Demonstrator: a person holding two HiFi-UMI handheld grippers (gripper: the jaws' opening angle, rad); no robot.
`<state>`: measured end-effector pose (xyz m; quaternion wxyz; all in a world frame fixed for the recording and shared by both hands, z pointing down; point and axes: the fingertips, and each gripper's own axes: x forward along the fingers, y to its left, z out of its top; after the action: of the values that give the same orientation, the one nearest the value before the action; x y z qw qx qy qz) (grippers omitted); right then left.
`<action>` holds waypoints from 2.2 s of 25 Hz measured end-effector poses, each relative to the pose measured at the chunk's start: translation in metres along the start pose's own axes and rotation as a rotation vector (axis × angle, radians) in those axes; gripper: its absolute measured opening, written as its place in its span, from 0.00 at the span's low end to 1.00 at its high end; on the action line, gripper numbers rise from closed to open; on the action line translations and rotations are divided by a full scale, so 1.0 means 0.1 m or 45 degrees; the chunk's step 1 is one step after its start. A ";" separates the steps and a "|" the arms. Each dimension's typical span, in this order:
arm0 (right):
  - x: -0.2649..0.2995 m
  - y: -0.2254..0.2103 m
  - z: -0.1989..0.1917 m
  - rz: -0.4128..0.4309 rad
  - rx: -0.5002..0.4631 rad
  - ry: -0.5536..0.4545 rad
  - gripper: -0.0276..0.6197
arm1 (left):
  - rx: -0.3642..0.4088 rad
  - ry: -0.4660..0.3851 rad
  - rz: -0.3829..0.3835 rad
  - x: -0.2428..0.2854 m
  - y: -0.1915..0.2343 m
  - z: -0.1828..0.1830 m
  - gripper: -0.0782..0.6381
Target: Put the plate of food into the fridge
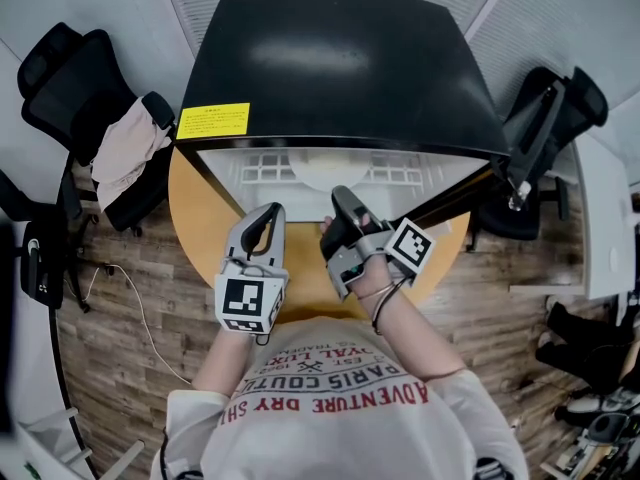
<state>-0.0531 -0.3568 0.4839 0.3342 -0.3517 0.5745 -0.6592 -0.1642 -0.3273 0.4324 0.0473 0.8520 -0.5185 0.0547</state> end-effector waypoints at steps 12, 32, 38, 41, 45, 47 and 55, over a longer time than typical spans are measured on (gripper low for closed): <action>-0.33 -0.07 -0.27 -0.027 -0.156 0.123 0.10 | 0.010 -0.005 -0.034 -0.06 -0.23 0.01 0.15; -0.55 0.34 -0.07 -0.272 -2.035 0.072 0.09 | 0.082 0.003 -0.034 -0.05 -0.43 0.05 0.15; -0.58 0.48 -0.04 -0.239 -2.081 0.025 0.09 | 0.083 -0.007 -0.042 -0.07 -0.44 0.11 0.15; -0.61 0.57 -0.05 -0.223 -2.104 0.003 0.09 | 0.085 -0.015 -0.044 -0.07 -0.41 0.14 0.15; -0.61 0.61 -0.10 -0.197 -2.107 0.009 0.09 | 0.111 -0.029 -0.031 -0.05 -0.36 0.20 0.15; -0.60 0.61 -0.11 -0.183 -2.106 0.009 0.09 | 0.120 -0.031 -0.035 -0.04 -0.37 0.21 0.15; -0.62 0.69 -0.18 -0.104 -2.148 -0.026 0.09 | 0.112 -0.030 -0.061 -0.02 -0.40 0.20 0.15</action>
<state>-0.0329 -0.3028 0.4092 -0.0592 -0.5099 0.8580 -0.0175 -0.1286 -0.3097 0.4113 0.0050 0.8660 -0.4957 0.0662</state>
